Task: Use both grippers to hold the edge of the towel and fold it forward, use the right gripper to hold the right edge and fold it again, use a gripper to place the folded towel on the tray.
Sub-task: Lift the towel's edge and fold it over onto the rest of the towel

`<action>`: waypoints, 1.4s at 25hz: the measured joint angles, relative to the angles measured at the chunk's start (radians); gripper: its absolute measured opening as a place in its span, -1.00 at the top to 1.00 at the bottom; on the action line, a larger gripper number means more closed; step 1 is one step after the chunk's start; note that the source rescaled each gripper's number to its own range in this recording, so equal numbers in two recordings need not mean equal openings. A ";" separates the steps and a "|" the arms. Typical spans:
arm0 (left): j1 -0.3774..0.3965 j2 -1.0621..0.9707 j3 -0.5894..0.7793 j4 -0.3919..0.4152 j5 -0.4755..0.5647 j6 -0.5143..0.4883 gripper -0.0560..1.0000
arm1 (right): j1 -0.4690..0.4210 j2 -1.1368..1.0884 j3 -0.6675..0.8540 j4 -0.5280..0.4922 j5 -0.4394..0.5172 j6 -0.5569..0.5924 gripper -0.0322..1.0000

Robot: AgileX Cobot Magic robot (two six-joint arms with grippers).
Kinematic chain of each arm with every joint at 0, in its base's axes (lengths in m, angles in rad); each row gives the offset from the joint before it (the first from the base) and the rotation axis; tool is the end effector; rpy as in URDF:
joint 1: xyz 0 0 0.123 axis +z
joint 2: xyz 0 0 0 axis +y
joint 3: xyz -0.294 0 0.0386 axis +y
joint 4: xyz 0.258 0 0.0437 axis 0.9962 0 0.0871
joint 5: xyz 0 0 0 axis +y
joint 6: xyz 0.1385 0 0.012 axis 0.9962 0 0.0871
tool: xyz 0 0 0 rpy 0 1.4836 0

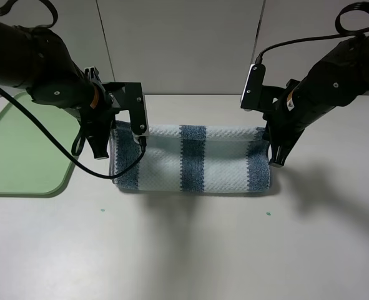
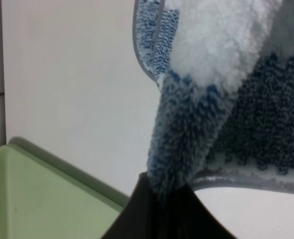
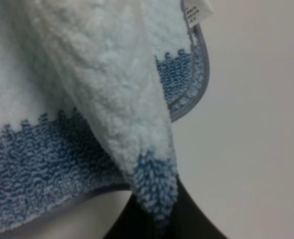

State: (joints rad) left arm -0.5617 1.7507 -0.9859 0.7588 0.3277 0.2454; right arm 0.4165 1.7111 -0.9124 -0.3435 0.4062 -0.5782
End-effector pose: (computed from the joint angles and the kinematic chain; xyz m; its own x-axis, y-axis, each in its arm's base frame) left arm 0.3458 -0.1811 0.1504 -0.0403 0.9803 -0.1933 0.7849 0.1508 0.6010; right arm 0.3308 0.1261 0.1318 -0.2388 -0.9517 -0.1931 -0.8509 0.3009 -0.4306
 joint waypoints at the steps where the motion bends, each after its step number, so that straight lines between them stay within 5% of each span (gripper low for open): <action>1: 0.000 0.000 0.000 0.000 0.000 0.000 0.89 | 0.000 0.000 0.000 0.000 0.000 0.000 0.94; 12: 0.003 0.000 0.000 0.001 -0.001 0.000 0.84 | 0.000 0.000 0.000 0.000 -0.005 0.001 0.89; 16: 0.003 0.000 0.000 0.001 -0.003 0.000 0.67 | 0.000 0.000 0.000 0.000 -0.011 0.002 0.60; 25: 0.003 0.000 0.000 0.002 -0.031 0.000 -0.01 | 0.000 0.000 0.000 0.000 -0.079 0.013 -0.37; 35: 0.003 0.000 0.000 0.002 -0.031 0.000 -0.10 | 0.000 0.000 0.000 0.000 -0.114 0.053 -0.55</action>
State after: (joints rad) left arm -0.5587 1.7507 -0.9859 0.7607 0.2969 0.2454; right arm 0.4165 1.7111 -0.9124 -0.3435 0.2918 -0.5252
